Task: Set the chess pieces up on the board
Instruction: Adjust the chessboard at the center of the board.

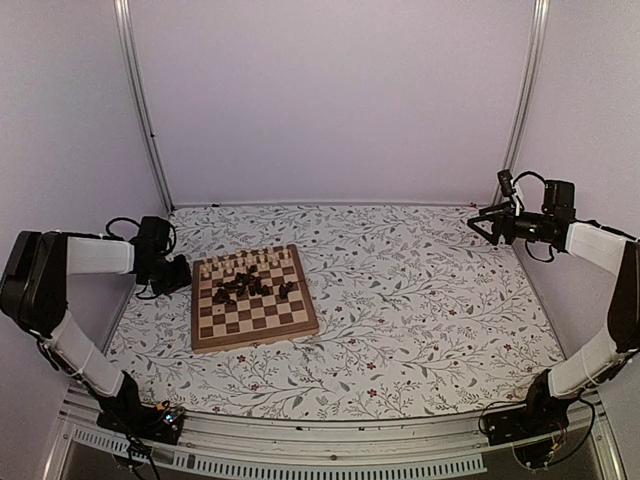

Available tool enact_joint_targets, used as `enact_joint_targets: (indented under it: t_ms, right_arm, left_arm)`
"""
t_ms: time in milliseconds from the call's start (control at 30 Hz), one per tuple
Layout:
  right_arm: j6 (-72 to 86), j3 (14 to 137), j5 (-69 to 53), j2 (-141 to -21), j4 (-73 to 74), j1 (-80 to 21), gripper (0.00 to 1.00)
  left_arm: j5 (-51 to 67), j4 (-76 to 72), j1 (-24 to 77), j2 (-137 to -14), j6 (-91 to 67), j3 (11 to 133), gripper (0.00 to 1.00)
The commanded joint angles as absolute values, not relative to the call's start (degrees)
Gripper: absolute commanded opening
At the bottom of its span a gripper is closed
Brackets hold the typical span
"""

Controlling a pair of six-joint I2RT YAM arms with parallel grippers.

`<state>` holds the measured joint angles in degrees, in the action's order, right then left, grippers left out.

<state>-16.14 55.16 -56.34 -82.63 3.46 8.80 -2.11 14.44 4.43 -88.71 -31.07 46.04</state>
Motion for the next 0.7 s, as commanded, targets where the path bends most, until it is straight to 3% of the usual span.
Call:
enact_joint_targets:
  t_ms: [0,667]
  right_arm:
    - [-16.9,57.0,-57.8,-83.6,4.3,9.0,0.88]
    - [-17.8,58.5,-58.8,-86.9,6.5,9.0,0.85]
  left_arm:
    - [2.6,8.1,3.6,-93.3,-30.6,46.6,0.3]
    - [14.4,1.0,12.7,-96.8,-30.7,43.6,0.18]
